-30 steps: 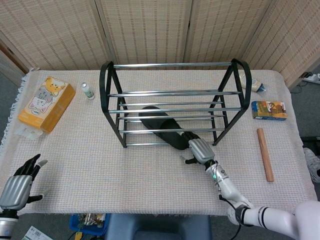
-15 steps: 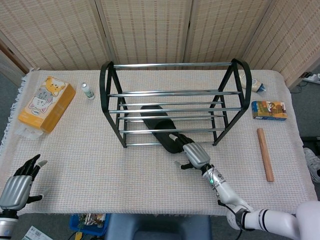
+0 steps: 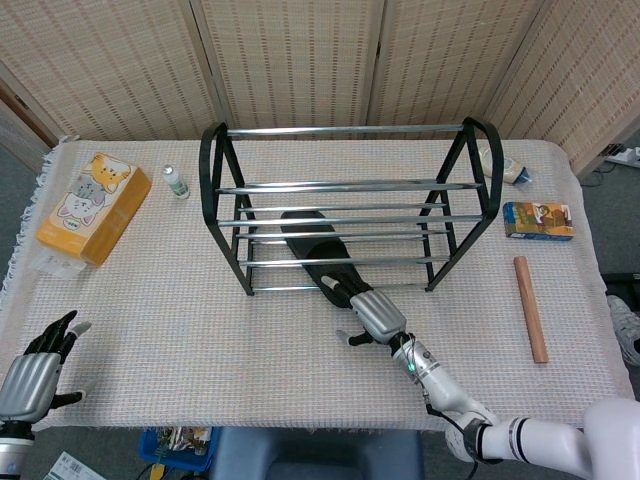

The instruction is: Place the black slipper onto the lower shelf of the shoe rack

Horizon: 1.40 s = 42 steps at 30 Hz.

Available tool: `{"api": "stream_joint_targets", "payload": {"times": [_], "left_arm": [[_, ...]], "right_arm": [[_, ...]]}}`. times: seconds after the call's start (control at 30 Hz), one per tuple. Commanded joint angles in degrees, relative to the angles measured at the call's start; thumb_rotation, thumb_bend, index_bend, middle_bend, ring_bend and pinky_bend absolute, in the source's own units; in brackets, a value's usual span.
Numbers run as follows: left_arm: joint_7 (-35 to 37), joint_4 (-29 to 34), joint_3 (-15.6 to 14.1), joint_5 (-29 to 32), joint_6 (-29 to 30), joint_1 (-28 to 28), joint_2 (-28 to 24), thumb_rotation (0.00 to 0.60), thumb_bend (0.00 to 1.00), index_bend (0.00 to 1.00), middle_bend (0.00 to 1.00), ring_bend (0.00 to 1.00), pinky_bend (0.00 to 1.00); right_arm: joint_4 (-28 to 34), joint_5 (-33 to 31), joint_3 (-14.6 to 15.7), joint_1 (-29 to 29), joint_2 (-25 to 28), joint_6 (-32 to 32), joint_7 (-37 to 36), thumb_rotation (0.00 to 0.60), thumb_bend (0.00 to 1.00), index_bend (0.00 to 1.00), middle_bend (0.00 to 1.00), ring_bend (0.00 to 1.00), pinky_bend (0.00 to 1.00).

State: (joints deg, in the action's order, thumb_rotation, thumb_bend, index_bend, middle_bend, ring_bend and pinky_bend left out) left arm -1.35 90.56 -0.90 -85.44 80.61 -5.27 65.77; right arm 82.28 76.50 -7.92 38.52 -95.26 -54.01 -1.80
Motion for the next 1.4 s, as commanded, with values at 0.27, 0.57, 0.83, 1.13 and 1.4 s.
{"api": "stream_joint_targets", "payload": {"times": [0.27,0.57,0.83,1.13,1.4], "left_arm": [[0.38,-0.38,0.07,-0.41,0.07,-0.13,0.23,0.600,0.22,0.18,0.06,0.10,0.23],[-0.17,0.16,-0.08,-1.03,0.08,-0.31,0.27,0.600,0.22,0.18,0.06,0.10,0.23],[-0.09,0.22,0.03,-0.72,0.25,-0.16,-0.13,0.600,0.22,0.18,0.06,0.10,0.23],[0.32,-0.13,0.05,-0.66,0.35,-0.05,-0.10,0.600,0.22,0.18,0.06,0.10,0.23],[0.88,-0.37,0.29,-0.28,0.37,-0.01,-0.12,0.600,0.22,0.18,0.06,0.10,0.23]], "right_arm": [[3.92,1.28,0.59,-2.00,3.95,-3.75,2.18,0.600,0.32,0.00,0.01,0.00,0.14],[1.71,-1.82,0.85,-2.06,4.34,-1.16,3.15,0.600,0.32,0.00,0.01,0.00,0.14],[-1.13,-1.04,0.96,-1.02,1.73,0.30,1.81,0.600,0.32,0.00,0.01,0.00,0.14],[-0.86,0.62,1.28,-0.55,0.76,0.16,1.42,0.600,0.32,0.00,0.01,0.00,0.14],[0.62,3.94,2.27,-1.67,1.49,-3.33,1.04,0.600,0.32,0.00,0.02,0.00,0.14]]}}
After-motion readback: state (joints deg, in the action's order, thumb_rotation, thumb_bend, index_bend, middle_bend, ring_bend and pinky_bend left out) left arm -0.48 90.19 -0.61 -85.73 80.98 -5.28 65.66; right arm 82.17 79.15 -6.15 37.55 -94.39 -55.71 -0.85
